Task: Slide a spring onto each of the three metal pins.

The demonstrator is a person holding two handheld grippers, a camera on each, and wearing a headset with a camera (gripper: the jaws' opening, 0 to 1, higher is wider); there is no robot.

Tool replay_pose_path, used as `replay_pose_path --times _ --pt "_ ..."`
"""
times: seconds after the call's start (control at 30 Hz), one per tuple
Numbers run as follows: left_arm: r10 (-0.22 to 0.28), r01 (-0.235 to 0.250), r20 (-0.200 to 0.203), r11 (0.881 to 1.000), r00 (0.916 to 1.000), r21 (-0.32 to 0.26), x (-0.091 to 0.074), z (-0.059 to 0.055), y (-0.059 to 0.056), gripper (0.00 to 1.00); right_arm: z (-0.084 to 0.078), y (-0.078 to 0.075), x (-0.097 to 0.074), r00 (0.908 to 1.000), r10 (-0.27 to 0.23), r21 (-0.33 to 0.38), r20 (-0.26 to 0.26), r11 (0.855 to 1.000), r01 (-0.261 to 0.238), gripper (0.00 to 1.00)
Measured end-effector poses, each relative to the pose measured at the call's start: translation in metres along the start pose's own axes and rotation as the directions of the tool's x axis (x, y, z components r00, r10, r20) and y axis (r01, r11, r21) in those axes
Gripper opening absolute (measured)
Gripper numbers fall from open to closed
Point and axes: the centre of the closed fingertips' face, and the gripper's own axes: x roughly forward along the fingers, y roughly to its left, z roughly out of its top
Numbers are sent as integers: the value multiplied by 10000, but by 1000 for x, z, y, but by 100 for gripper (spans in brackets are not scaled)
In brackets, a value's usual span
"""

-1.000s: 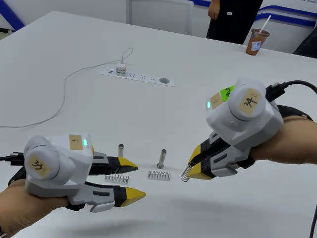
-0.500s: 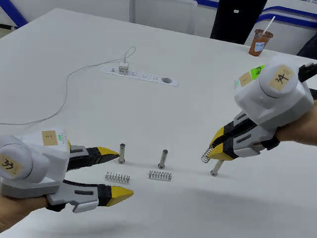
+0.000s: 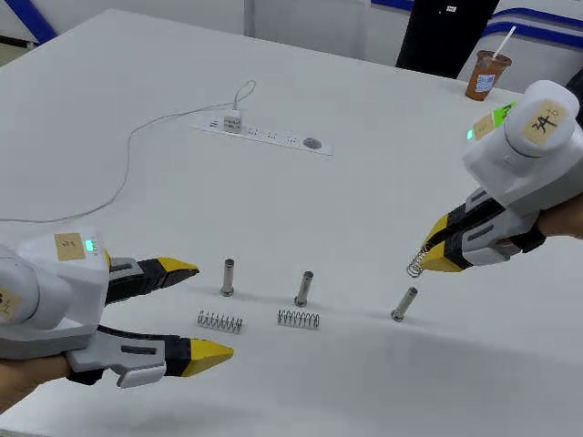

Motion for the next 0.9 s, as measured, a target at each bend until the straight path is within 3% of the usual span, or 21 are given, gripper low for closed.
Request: replay_pose_path --times 0.4,0.9 --pt "29 -29 -64 10000 10000 -23 0 -1 0 67 -21 -3 21 9994 209 498 -283 9986 -195 12" --pt "78 -80 -143 9999 9999 -86 0 -3 2 65 -24 -5 32 9991 304 655 -282 9974 -285 12"
